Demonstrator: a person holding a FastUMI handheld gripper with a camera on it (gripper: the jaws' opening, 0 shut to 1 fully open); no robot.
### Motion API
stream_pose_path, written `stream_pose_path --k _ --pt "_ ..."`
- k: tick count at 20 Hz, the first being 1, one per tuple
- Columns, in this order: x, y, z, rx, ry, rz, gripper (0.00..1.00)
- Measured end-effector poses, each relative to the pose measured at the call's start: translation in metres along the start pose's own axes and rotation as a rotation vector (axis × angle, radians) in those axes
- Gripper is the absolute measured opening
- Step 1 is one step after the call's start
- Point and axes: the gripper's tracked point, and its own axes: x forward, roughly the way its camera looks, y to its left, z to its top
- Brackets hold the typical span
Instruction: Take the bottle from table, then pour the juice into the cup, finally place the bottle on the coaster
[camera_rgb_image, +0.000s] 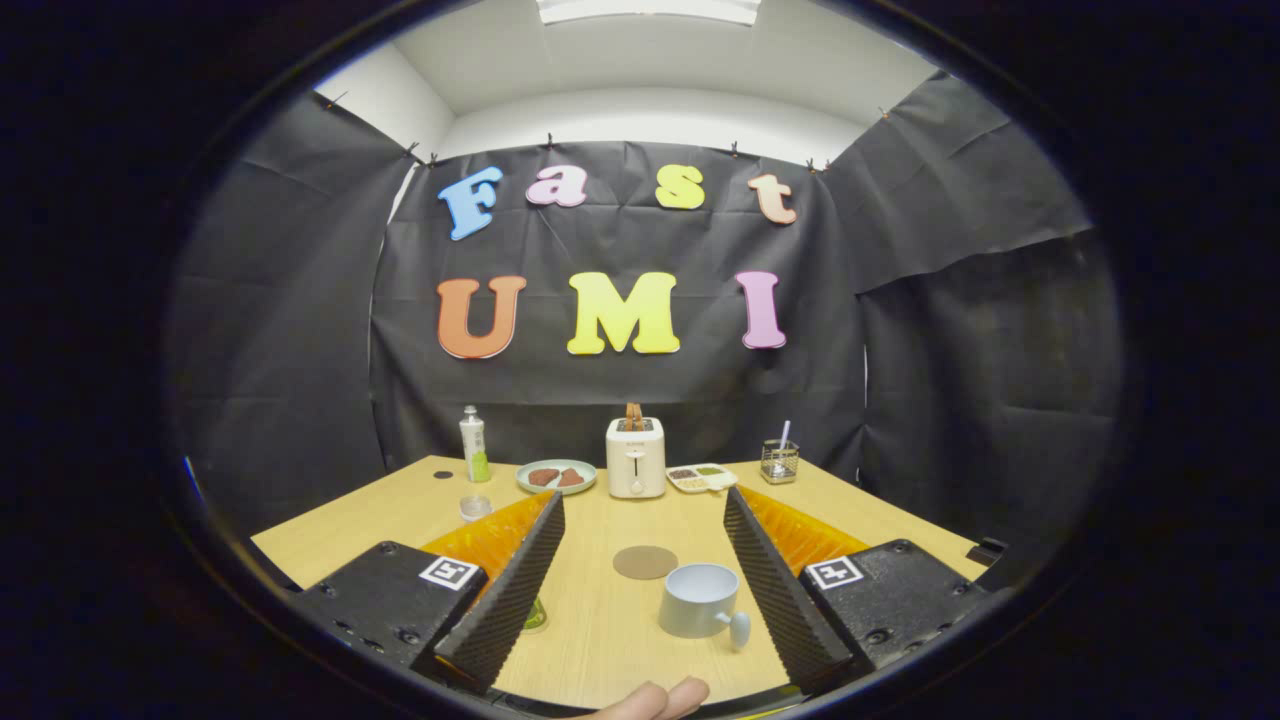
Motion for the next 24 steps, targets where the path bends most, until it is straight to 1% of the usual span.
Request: stream_pose_path --k 4,8,12,19,24 --pt "0.001 0.001 -0.005 -0.009 0.020 0.007 1.00" --pt "0.005 0.004 -0.007 -0.010 0.010 0.011 1.00" --pt "0.013 0.013 -0.018 0.002 0.027 0.034 1.00" --pt "0.027 0.049 -0.035 -0.021 0.043 0.075 1.00" --pt "0.038 0.080 -0.043 -0.011 0.050 0.109 1.00"
